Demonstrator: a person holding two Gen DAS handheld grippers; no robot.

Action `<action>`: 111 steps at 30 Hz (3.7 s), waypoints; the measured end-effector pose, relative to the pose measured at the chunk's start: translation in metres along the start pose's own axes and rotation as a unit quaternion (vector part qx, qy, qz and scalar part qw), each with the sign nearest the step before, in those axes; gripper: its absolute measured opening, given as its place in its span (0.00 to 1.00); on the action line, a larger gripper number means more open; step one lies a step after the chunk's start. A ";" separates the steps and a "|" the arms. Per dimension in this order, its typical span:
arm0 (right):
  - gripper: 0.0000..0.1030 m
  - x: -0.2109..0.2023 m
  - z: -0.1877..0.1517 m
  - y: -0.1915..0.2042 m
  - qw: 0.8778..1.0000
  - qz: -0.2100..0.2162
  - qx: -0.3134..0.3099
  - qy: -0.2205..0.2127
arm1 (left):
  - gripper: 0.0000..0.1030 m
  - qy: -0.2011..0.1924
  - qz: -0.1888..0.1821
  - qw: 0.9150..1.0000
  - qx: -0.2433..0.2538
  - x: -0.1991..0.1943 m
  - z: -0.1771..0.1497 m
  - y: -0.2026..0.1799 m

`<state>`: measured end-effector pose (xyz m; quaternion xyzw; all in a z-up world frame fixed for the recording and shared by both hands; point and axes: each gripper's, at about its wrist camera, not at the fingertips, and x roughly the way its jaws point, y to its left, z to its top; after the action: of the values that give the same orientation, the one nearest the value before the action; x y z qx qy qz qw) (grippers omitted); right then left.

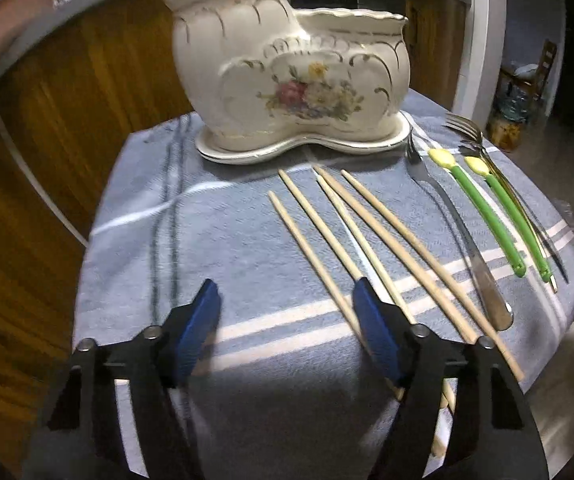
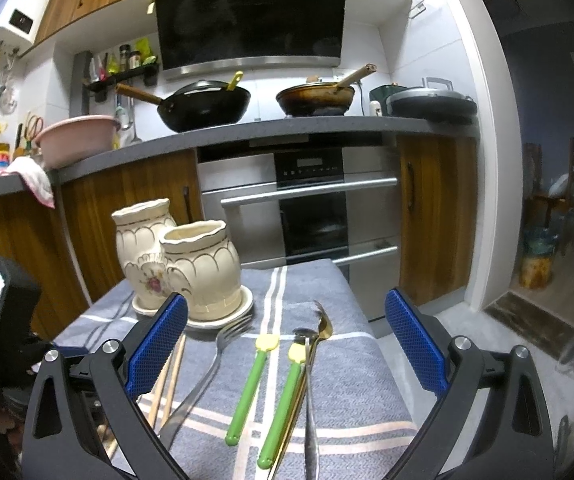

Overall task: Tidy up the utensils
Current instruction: 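Grasp a wooden chopstick with the left tool while the right tool grasps the silver fork, then lift the chopstick with the left tool while the right tool carries the fork over the smaller pot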

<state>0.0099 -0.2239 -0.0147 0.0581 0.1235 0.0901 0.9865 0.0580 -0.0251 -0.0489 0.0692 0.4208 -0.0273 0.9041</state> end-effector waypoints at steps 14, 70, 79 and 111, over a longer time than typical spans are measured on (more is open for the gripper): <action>0.93 0.054 -0.011 0.026 0.989 0.034 -0.027 0.142 | 0.14 0.022 -0.037 0.999 0.033 0.008 0.011 0.025; 0.03 0.024 0.028 0.070 0.995 0.048 -0.084 0.005 | 0.06 -0.213 -0.136 0.967 0.009 -0.068 0.008 0.061; 0.03 0.021 0.084 0.082 0.991 0.049 -0.089 -0.082 | 0.06 -0.331 -0.138 0.933 -0.015 -0.110 0.044 0.080; 0.03 0.124 0.112 0.066 0.994 0.091 0.011 -0.061 | 0.00 -0.375 -0.166 0.911 -0.055 -0.064 0.161 0.086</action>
<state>0.1455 -0.1461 0.0738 0.0854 0.0584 0.1743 0.9792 0.1478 0.0359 0.1110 -0.0666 0.0574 -0.1782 0.9801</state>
